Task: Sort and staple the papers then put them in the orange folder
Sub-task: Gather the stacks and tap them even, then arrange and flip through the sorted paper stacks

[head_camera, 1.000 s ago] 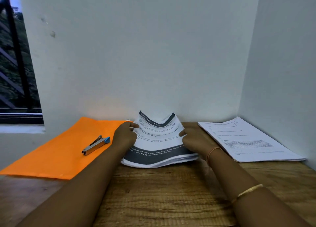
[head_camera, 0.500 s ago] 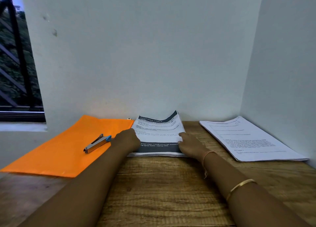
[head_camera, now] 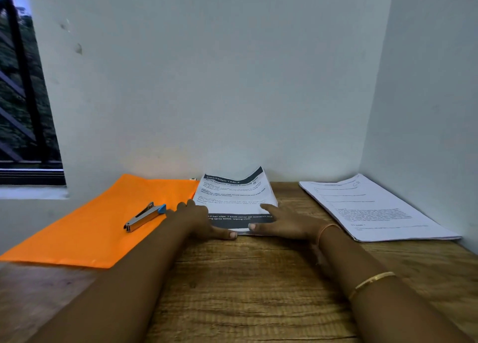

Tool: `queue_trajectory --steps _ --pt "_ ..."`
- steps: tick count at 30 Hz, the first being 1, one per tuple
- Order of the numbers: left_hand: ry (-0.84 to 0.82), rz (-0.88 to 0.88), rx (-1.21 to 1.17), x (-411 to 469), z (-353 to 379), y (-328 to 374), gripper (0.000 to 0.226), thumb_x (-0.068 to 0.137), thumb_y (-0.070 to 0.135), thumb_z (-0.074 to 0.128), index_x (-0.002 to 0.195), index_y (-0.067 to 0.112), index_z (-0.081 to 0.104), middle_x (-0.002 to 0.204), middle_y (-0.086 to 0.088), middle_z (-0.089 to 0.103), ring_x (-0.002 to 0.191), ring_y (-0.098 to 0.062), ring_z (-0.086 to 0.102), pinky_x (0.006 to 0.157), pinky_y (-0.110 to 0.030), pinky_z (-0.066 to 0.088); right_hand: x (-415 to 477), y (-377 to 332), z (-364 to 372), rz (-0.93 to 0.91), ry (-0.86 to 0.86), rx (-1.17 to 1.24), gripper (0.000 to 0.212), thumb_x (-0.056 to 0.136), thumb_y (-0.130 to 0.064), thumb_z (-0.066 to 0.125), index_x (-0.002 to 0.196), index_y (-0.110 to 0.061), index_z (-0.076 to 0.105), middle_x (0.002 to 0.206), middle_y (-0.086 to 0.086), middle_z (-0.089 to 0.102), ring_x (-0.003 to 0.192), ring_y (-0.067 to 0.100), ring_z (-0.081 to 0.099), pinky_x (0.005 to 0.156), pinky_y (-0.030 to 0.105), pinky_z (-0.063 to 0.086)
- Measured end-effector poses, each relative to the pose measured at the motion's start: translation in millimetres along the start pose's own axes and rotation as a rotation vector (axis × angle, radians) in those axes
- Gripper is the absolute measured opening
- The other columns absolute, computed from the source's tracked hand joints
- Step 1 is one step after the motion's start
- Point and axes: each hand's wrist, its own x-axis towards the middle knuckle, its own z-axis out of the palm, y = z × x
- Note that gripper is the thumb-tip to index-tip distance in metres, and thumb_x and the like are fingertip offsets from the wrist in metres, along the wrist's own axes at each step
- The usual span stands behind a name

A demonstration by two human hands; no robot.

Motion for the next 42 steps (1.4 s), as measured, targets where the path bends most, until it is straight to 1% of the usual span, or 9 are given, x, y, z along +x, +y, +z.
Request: queue_trajectory --steps 9,19,23,27,30,33,35,37,42 --pt "0.075 0.036 -0.009 2.7 6.2 11.9 0.100 0.053 0.092 0.043 0.120 0.018 0.052 0.124 -0.008 0.053 0.112 -0.024 0.049 0.098 -0.041 0.040 -14.3 0.6 -15.8 -0.044 0.035 -0.125 0.070 0.086 -0.044 0.063 0.145 -0.018 0.035 0.148 0.003 0.038 0.131 0.020 0.039 0.102 0.027 0.032" --pt "0.052 0.087 -0.042 7.1 4.0 12.5 0.109 0.036 0.093 0.037 0.111 0.016 0.053 0.113 -0.005 0.057 0.102 -0.020 0.052 0.088 -0.033 0.046 -16.8 0.6 -22.9 -0.044 0.020 -0.215 0.057 0.087 -0.034 0.064 0.139 -0.020 0.045 0.144 0.002 0.043 0.129 0.018 0.041 0.105 0.028 0.034" --pt "0.112 0.077 0.005 7.9 7.2 12.0 0.095 0.054 0.091 0.046 0.114 0.018 0.054 0.119 -0.006 0.055 0.107 -0.021 0.050 0.089 -0.034 0.044 -16.9 0.1 -22.7 -0.041 0.013 -0.261 0.057 0.088 -0.033 0.062 0.140 -0.022 0.043 0.145 0.002 0.042 0.130 0.019 0.040 0.106 0.030 0.033" --pt "0.096 0.057 -0.019 10.5 9.5 10.4 0.101 0.052 0.091 0.045 0.120 0.016 0.052 0.128 -0.011 0.049 0.112 -0.024 0.047 0.093 -0.037 0.045 -13.4 3.7 -20.9 -0.032 -0.012 -0.190 0.059 0.089 -0.033 0.062 0.143 -0.024 0.039 0.148 0.003 0.038 0.132 0.021 0.038 0.108 0.032 0.032" --pt "0.115 0.044 -0.017 8.3 11.2 10.1 0.107 0.051 0.091 0.046 0.128 0.017 0.047 0.141 -0.016 0.037 0.123 -0.029 0.040 0.102 -0.043 0.038 -14.5 7.0 -20.4 -0.024 0.001 -0.095 0.070 0.088 -0.046 0.060 0.147 -0.026 0.029 0.153 0.001 0.030 0.138 0.021 0.032 0.112 0.033 0.028" --pt "0.135 -0.002 0.024 2.9 11.6 11.1 0.117 0.054 0.091 0.045 0.145 0.020 0.027 0.156 -0.019 0.000 0.142 -0.041 0.000 0.111 -0.058 0.008 -17.7 12.0 -21.6 -0.034 0.143 0.092 0.062 0.091 -0.056 0.046 0.146 -0.031 0.031 0.152 -0.006 0.033 0.138 0.019 0.031 0.107 0.028 0.024" --pt "0.155 -0.010 0.024 2.2 11.3 12.6 0.125 0.051 0.093 0.042 0.150 0.022 0.014 0.156 -0.017 -0.013 0.141 -0.040 -0.018 0.109 -0.063 -0.004 -17.3 20.4 -24.8 0.094 0.385 -0.053 0.053 0.093 -0.059 0.038 0.142 -0.038 0.035 0.149 -0.006 0.036 0.137 0.027 0.029 0.105 0.041 0.023" --pt "0.180 0.006 -0.024 2.1 11.5 16.0 0.126 0.048 0.094 0.037 0.150 0.026 0.011 0.156 -0.014 -0.014 0.140 -0.038 -0.022 0.107 -0.064 -0.008 -15.2 34.9 -30.4 0.300 0.520 -0.235 0.056 0.093 -0.055 0.038 0.142 -0.029 0.035 0.148 0.003 0.035 0.136 0.032 0.027 0.107 0.050 0.023" --pt "0.354 0.027 -0.132 4.0 10.4 24.6 0.100 0.064 0.087 0.039 0.145 0.030 0.026 0.158 -0.007 0.006 0.143 -0.035 -0.010 0.110 -0.061 -0.001 -19.3 62.3 -36.4 0.572 0.394 -0.216 0.047 0.090 -0.030 0.042 0.136 -0.019 0.039 0.145 0.010 0.033 0.137 0.032 0.024 0.111 0.054 0.020"
